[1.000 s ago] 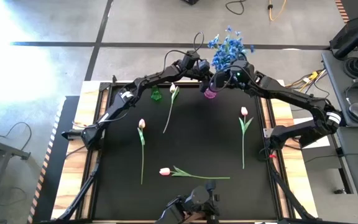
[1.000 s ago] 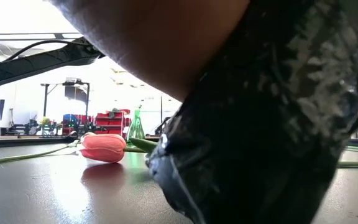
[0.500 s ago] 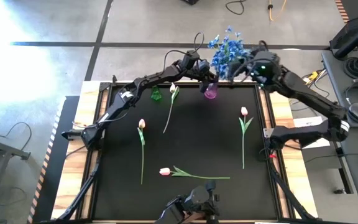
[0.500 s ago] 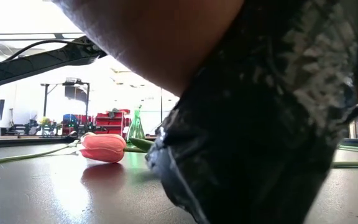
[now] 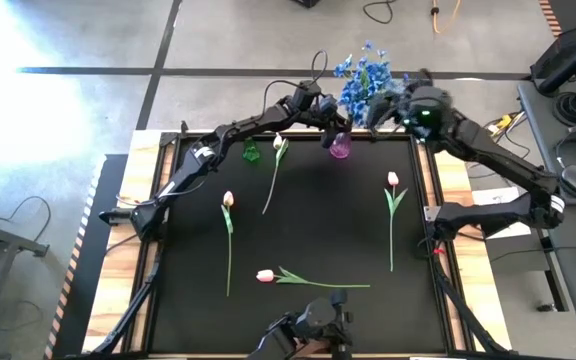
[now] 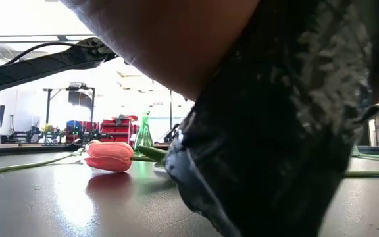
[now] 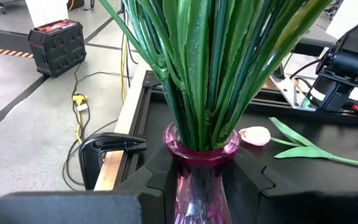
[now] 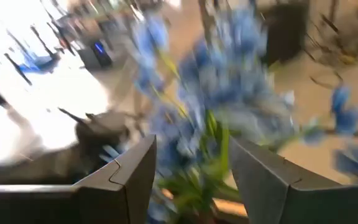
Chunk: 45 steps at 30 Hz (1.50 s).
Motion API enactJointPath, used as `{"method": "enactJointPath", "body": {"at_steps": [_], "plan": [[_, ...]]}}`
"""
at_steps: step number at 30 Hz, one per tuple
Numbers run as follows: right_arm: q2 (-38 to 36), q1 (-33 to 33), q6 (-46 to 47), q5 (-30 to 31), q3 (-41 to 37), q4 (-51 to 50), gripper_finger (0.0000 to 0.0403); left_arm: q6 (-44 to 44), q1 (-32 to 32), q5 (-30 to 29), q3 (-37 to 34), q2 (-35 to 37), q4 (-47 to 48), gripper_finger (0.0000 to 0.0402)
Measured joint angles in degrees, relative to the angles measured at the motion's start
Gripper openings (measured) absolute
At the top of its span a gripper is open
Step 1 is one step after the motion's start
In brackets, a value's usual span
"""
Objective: Sort flowers into vase by color
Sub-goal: Put the blue flowers into the violet vase
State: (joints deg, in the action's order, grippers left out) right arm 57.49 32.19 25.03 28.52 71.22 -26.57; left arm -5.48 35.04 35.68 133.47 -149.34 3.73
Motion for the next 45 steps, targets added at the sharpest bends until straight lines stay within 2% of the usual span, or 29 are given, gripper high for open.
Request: {"method": "enactJointPath", "body": {"at_steps": [6, 9, 12, 15, 19, 23, 28, 35, 42, 45], "plan": [[-3.97, -2.19, -7.06, -0.11, 3.77, -3.78, 0.0192, 0.2, 0.09, 0.53, 0.0, 0.0, -0.27, 0.0076], [-6.9, -3.79, -8.24, -0.5, 1.94, -5.87, 0.0192, 0.24, 0.04, 1.13, 0.0, 0.0, -0.31, 0.0076], [-8.93, -5.28, -9.22, -0.43, -3.37, -4.47, 0.0192, 0.24, 0.02, 1.4, 0.0, 0.0, -0.5, 0.0076], [-10.1, -5.94, -10.98, -0.36, -11.29, 1.83, 0.0192, 0.37, 0.02, 2.49, 0.0, 0.0, -1.09, 0.0076], [-10.4, -5.92, -13.59, -0.69, -22.07, 15.6, 0.0192, 0.51, 0.03, 3.23, 0.0, 0.02, -1.18, 0.0076], [-10.09, -3.98, -13.88, 0.15, -27.5, 24.88, 0.0192, 0.57, 0.05, 4.2, 0.0, 0.02, -1.18, 0.0076], [-7.47, -0.44, -14.46, 2.15, -27.93, 29.14, 0.0192, 0.57, 0.02, 4.4, 0.0, 0.02, -1.18, 0.0076], [-3.18, 6.01, -10.51, -7.78, -27.52, 33.31, 0.0192, 0.55, -0.06, 4.41, 0.0, 0.02, -1.17, 0.0076], [0.5, 8.04, -11.08, -10.66, -27.48, 42.05, 0.0189, 0.59, -0.06, 4.46, 0.0, 0.04, -1.16, 0.0076], [1.58, 8.63, -11.14, -12.44, -27.17, 42.89, 0.0169, 0.61, -0.08, 4.59, 0.0, 0.04, -1.18, 0.0076]]}}
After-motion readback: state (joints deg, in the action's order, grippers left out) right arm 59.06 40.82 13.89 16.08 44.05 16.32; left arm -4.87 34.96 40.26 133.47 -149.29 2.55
